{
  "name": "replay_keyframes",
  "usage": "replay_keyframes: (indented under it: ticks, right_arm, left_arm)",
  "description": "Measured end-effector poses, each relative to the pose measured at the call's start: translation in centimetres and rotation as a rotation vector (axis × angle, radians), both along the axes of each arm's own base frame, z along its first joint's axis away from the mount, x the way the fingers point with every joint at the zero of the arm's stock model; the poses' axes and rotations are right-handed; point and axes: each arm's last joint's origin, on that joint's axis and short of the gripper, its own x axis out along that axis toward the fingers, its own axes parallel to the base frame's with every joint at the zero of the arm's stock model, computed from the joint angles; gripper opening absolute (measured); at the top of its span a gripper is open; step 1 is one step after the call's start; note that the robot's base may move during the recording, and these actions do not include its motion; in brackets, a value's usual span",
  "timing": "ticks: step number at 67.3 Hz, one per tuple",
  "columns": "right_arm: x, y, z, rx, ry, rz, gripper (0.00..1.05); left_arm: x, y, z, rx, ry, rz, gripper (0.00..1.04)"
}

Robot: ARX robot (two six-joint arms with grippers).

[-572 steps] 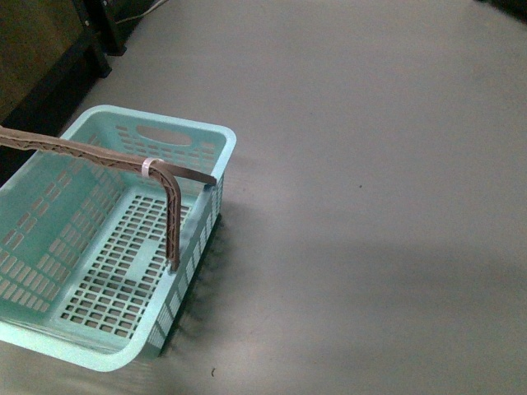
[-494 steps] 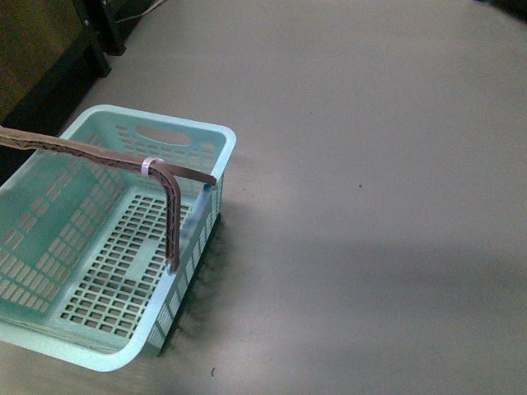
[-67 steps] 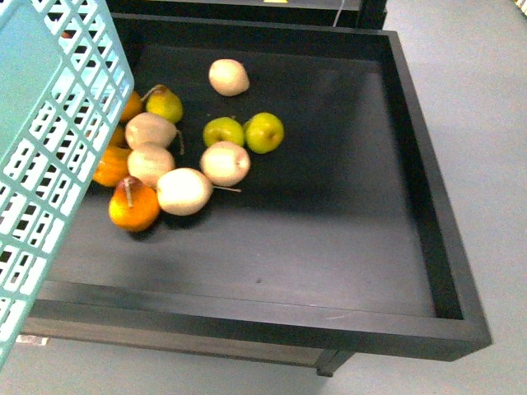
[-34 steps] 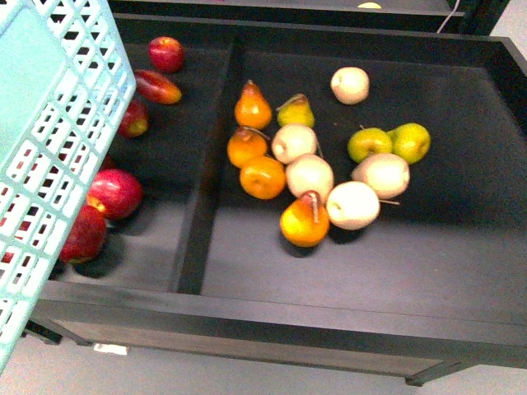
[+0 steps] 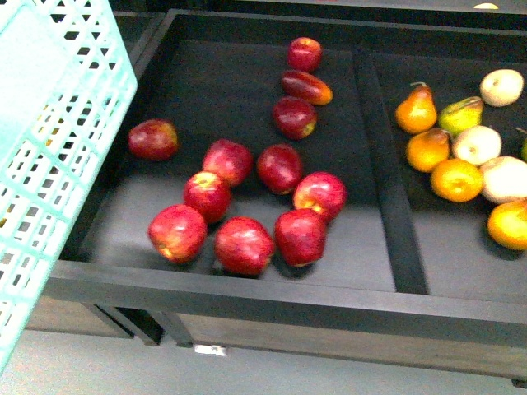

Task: Pick mango and avocado into basket

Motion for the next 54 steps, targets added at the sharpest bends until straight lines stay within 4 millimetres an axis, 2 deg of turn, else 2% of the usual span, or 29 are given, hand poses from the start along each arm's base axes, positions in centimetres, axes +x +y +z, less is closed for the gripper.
replay_keyframes:
  ticks: [54]
  right_arm:
    - [-0.01,0.01,0.01,0.000,-0.001,0.003,0.96]
  left_arm:
    - [0.00,0.01,0.01,0.001,0.001,0.003,0.05]
